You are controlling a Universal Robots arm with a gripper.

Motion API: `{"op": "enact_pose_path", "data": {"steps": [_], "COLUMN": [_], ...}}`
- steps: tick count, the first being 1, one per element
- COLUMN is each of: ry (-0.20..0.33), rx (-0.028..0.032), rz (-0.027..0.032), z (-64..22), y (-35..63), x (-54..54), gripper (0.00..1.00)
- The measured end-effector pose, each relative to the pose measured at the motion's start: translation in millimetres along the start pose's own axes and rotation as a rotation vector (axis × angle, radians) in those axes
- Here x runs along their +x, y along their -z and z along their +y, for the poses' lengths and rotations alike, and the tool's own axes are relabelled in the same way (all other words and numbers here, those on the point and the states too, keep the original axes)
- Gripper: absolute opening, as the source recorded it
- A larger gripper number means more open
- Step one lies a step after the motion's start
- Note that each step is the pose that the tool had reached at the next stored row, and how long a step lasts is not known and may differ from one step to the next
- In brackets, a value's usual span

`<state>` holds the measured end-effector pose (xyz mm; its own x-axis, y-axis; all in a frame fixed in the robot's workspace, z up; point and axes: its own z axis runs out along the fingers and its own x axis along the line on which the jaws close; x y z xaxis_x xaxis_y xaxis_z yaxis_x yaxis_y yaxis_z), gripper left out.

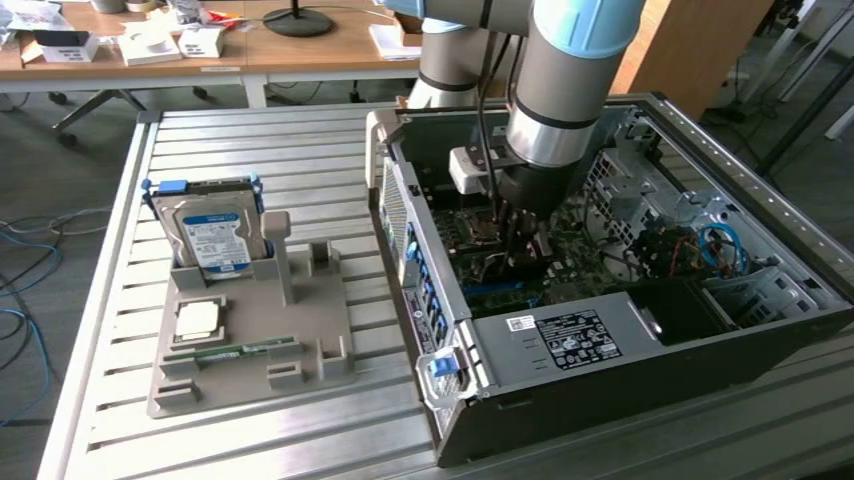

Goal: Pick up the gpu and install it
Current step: 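Insert the gpu into the slot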

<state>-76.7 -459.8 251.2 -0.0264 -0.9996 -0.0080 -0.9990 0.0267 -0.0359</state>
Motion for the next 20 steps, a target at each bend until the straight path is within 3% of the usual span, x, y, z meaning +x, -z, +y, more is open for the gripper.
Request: {"op": "enact_pose_path", "data": {"steps": [20], "ry": [0.024], "rx": [-0.0002], "rz": [-0.0016], "z": [0.0], "y": [-0.1], "x": [0.0], "gripper": [0.26]}}
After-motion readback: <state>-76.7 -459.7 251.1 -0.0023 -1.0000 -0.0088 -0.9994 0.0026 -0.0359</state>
